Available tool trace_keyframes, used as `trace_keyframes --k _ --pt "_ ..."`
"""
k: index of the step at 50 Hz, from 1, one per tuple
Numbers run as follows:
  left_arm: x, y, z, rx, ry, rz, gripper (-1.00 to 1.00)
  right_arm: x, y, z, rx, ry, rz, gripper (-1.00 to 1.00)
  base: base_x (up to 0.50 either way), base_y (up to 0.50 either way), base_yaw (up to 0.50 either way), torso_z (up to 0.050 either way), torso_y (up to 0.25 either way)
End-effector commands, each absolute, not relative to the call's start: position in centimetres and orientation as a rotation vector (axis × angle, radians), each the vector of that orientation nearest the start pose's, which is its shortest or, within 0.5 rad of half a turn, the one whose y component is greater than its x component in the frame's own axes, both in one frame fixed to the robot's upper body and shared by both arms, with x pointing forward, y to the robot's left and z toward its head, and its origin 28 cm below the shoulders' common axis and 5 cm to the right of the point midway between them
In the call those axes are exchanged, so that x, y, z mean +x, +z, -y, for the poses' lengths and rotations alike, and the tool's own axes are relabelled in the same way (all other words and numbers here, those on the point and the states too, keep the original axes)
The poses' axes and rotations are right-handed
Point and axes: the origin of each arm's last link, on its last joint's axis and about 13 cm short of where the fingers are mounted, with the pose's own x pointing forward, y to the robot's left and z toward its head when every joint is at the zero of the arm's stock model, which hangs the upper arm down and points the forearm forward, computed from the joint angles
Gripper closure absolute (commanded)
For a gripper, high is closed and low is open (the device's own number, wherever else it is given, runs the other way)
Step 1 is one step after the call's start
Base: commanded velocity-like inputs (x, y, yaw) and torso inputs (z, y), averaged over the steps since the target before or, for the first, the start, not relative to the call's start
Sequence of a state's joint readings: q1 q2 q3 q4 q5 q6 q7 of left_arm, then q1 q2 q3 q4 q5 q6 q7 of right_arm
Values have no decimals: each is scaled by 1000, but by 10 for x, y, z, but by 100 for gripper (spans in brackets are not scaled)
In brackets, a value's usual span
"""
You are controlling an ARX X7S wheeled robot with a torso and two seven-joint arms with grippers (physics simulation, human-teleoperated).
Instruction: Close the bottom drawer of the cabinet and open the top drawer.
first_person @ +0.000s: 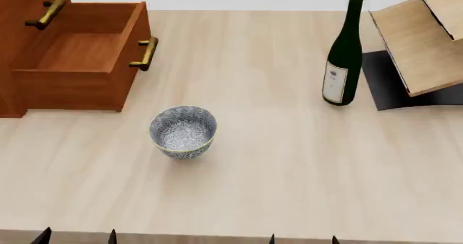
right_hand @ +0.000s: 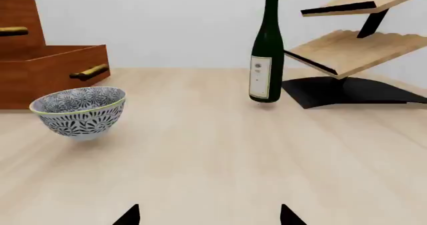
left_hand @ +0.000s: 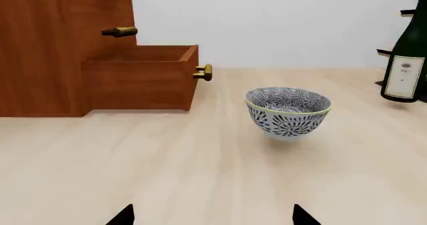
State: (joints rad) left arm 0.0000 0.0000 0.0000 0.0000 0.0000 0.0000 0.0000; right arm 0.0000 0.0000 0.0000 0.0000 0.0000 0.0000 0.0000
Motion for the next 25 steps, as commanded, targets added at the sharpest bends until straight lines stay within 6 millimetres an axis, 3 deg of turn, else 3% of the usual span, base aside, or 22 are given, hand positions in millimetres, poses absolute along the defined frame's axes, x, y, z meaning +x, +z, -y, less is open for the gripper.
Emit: trace_keyframes --k 1,2,3,16,25 --pt "210 13 -205 0 0 0 -100 210 13 96 0 0 0 -100 0 0 0 0 0" --pt "216 34 -207 35 41 18 -100 221 44 95 -18 -5 44 -100 0 0 0 50 0" --pt "216 35 -207 34 38 13 -100 220 44 95 -12 -4 -48 -100 0 0 0 50 0" --pt "217 41 -205 63 29 9 -100 225 51 99 -24 -22 -52 -100 0 0 0 50 0" --pt "231 59 -206 77 29 3 -100 233 78 100 -39 -22 -27 -100 0 0 0 50 0"
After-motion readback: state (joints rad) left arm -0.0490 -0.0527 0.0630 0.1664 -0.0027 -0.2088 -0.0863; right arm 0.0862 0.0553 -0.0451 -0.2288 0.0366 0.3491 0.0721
